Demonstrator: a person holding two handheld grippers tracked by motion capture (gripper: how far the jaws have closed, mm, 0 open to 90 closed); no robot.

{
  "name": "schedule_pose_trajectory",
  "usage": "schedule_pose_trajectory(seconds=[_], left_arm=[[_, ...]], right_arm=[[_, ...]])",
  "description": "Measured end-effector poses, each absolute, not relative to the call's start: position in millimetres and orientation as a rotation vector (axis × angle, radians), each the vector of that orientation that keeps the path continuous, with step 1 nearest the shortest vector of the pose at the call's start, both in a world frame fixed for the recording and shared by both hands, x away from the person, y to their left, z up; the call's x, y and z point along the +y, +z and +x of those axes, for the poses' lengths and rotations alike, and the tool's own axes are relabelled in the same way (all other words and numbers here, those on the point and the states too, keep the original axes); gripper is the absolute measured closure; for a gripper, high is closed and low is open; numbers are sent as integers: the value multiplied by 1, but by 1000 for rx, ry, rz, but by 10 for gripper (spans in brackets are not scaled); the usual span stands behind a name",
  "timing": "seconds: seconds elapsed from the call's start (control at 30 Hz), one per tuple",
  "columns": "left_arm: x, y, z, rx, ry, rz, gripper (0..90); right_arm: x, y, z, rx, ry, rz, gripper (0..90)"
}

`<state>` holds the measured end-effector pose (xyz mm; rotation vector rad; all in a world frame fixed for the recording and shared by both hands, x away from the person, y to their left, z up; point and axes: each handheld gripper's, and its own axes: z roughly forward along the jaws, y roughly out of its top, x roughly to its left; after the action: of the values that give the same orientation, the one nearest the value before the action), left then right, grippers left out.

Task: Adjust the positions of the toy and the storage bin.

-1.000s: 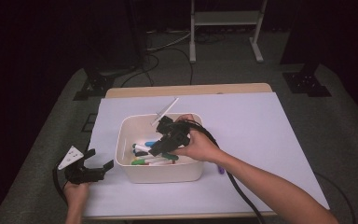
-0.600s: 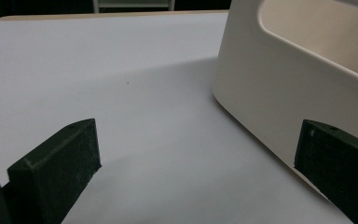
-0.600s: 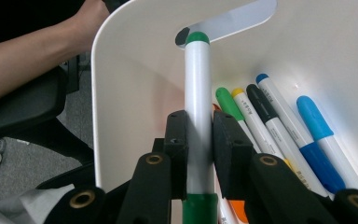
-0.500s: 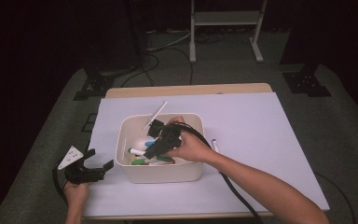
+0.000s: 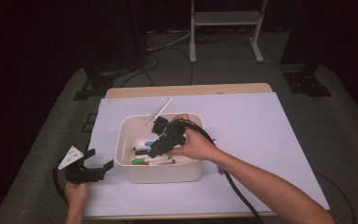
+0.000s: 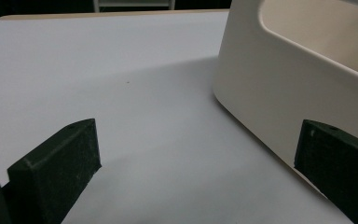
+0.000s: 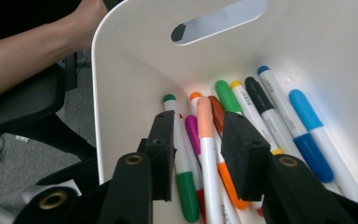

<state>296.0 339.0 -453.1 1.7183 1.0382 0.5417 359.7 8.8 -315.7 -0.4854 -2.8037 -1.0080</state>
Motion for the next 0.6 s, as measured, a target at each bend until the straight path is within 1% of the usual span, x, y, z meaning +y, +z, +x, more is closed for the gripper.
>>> schedule_pose_trajectory(seconds=[0.27, 0.6], left_arm=[[338, -453, 296, 1037, 546, 1722, 0], [338, -453, 296, 1034, 546, 1719, 0]], right_arm=[[-21, -303, 361, -2786, -1086, -544, 551], [-65, -290, 360, -2781, -1189, -653, 528]])
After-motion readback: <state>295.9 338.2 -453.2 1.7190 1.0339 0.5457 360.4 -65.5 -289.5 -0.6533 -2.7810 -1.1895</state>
